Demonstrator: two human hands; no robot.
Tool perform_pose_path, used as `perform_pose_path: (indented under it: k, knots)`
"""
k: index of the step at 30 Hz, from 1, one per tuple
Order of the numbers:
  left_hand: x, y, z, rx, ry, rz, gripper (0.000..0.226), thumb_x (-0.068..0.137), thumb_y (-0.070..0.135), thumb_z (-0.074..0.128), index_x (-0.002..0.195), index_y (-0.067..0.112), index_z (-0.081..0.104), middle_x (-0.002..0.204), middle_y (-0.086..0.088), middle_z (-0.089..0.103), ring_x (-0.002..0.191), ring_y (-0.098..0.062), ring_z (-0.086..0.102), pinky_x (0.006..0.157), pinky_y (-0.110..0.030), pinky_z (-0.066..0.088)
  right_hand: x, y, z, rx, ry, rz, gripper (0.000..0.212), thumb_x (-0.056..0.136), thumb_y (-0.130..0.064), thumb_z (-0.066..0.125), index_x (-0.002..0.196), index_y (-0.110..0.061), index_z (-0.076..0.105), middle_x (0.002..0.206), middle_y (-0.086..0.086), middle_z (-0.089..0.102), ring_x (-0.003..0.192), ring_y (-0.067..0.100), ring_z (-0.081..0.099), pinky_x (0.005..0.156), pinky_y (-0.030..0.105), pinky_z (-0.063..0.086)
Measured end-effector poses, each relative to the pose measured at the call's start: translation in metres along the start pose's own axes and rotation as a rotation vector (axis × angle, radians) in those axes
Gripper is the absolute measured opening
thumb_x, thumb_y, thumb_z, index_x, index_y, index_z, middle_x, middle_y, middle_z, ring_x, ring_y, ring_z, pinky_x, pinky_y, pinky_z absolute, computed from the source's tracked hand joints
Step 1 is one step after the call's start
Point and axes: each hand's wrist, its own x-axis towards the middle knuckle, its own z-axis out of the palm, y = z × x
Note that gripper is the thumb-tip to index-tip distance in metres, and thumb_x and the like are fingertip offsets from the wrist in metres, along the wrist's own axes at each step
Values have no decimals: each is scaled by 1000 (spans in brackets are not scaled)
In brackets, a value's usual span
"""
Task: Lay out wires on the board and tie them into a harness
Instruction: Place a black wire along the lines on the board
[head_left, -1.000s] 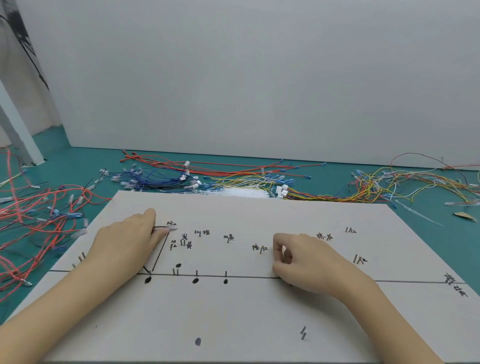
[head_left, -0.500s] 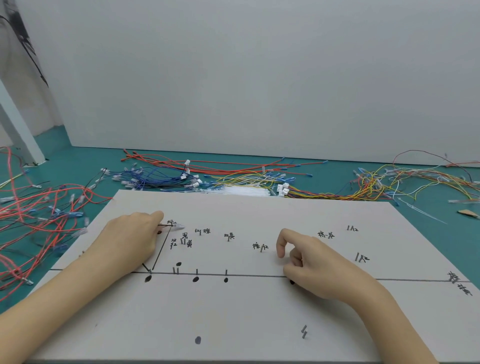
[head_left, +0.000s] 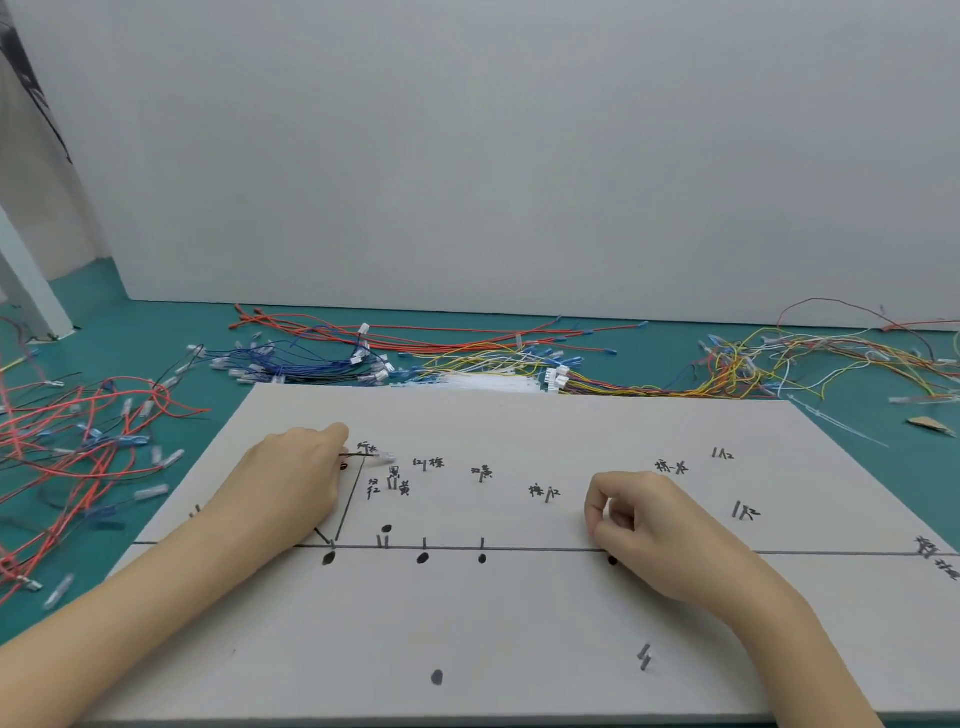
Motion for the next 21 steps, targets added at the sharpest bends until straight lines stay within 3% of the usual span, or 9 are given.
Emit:
perform_pose_path:
  k: [8, 12, 14, 15, 17, 18, 20, 21]
  knots:
    - [11, 27, -5, -40, -13, 4, 18, 96, 16, 38, 80, 18, 31, 67, 1, 40, 67, -29, 46, 58, -34, 32, 1, 15, -14, 28, 48, 104, 22, 85, -13, 48, 73, -29, 54, 51, -9, 50, 48, 8, 38, 53, 29, 37]
    - [3, 29, -17, -81, -72, -63, 19, 96, 24, 38, 80, 18, 30, 76, -1, 49, 70, -26, 49, 58, -34, 33, 4, 3, -19, -62, -96, 256, 17, 87, -20, 46, 96, -35, 48, 65, -9, 53, 58, 7, 48, 56, 29, 38]
    - [-1, 31, -31, -180, -75, -137, 22, 95, 31, 43, 80, 17, 34, 75, -2, 52, 69, -23, 50, 56, -35, 35, 7, -6, -23, -268, -11, 280, 18, 88, -32, 48, 106, -34, 44, 75, -10, 53, 71, 10, 53, 58, 30, 37]
    - [-4, 32, -39, -234, -94, -168, 23, 95, 33, 43, 81, 16, 37, 75, -3, 53, 69, -21, 50, 56, -34, 35, 10, -13, -23, -328, 132, 245, 19, 89, -35, 49, 107, -33, 45, 76, -11, 53, 75, 12, 54, 59, 30, 37]
    - [-9, 35, -56, -363, -176, -168, 27, 98, 32, 38, 82, 12, 43, 77, -4, 57, 72, -21, 51, 60, -34, 37, 17, -31, -20, -97, 480, 119, 9, 90, -31, 54, 98, -28, 55, 69, -10, 55, 70, 11, 54, 60, 30, 38]
    - [-11, 38, -63, -459, -227, -149, 29, 100, 30, 36, 81, 10, 44, 77, -2, 57, 73, -22, 51, 61, -33, 37, 23, -40, -18, 152, 538, 63, 4, 90, -26, 57, 90, -24, 61, 64, -9, 56, 63, 10, 54, 57, 28, 39]
    - [-17, 47, -75, -734, -320, -122, 31, 100, 24, 35, 72, 12, 39, 65, 5, 45, 56, -17, 42, 51, -30, 32, 31, -62, -11, 578, 364, 5, 10, 90, -20, 62, 84, -17, 69, 57, -6, 59, 52, 8, 52, 44, 21, 37]
    - [-19, 53, -80, -881, -360, -122, 32, 100, 20, 35, 69, 15, 37, 60, 6, 36, 48, -14, 34, 46, -26, 26, 33, -71, -5, 670, 223, -4, 11, 91, -23, 63, 87, -16, 70, 59, -4, 61, 51, 8, 52, 40, 20, 35]
